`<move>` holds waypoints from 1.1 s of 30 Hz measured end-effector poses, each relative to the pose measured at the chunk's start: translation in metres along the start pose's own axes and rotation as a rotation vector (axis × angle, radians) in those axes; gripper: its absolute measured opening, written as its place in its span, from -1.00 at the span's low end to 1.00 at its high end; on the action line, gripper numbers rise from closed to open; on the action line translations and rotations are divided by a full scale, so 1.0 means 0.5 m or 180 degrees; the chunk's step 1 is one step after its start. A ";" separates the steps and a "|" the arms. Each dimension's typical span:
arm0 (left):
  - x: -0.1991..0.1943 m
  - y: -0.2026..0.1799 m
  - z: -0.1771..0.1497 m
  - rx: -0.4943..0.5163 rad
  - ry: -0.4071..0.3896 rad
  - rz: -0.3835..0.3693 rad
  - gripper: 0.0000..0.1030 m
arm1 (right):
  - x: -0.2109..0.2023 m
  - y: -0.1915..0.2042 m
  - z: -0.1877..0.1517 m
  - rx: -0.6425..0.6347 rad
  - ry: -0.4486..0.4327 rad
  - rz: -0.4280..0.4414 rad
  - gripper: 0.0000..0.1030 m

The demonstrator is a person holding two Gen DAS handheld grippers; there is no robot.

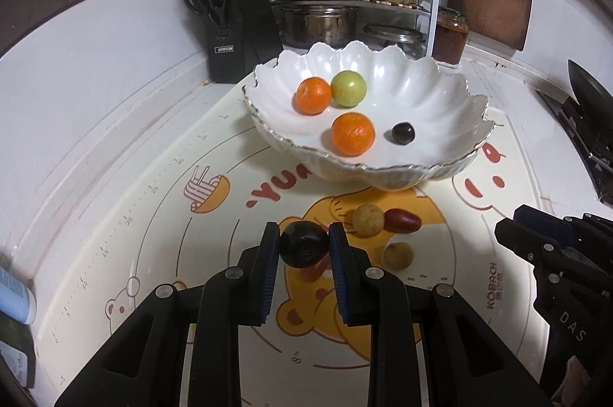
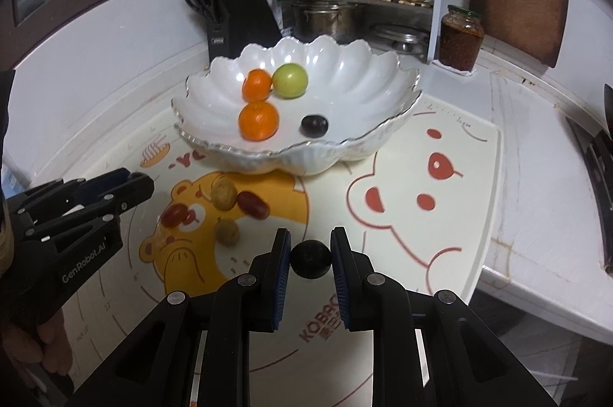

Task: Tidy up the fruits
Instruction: 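Close the right gripper on a dark plum while the left gripper grasps another dark plum, then lift both dark plums and carry them over the white bowl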

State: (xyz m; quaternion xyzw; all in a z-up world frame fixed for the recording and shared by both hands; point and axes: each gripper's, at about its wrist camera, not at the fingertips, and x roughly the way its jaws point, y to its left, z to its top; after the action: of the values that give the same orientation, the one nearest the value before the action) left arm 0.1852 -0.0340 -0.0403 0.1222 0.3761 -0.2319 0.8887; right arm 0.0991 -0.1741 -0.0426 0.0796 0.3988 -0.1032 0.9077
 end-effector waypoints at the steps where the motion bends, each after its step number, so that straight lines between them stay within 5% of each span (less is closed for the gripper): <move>1: -0.001 -0.003 0.005 -0.0006 -0.0009 -0.0003 -0.49 | -0.002 -0.003 0.003 0.0006 -0.0012 -0.0001 -0.56; 33: -0.020 -0.049 0.163 -0.0003 -0.0405 -0.0007 -0.49 | -0.028 -0.076 0.162 -0.0118 -0.0540 -0.0075 -0.56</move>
State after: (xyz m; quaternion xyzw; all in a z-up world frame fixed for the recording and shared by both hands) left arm 0.2167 -0.0837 0.0223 0.1063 0.3192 -0.2401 0.9106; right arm 0.1376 -0.2274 0.0200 0.0491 0.3232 -0.1128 0.9383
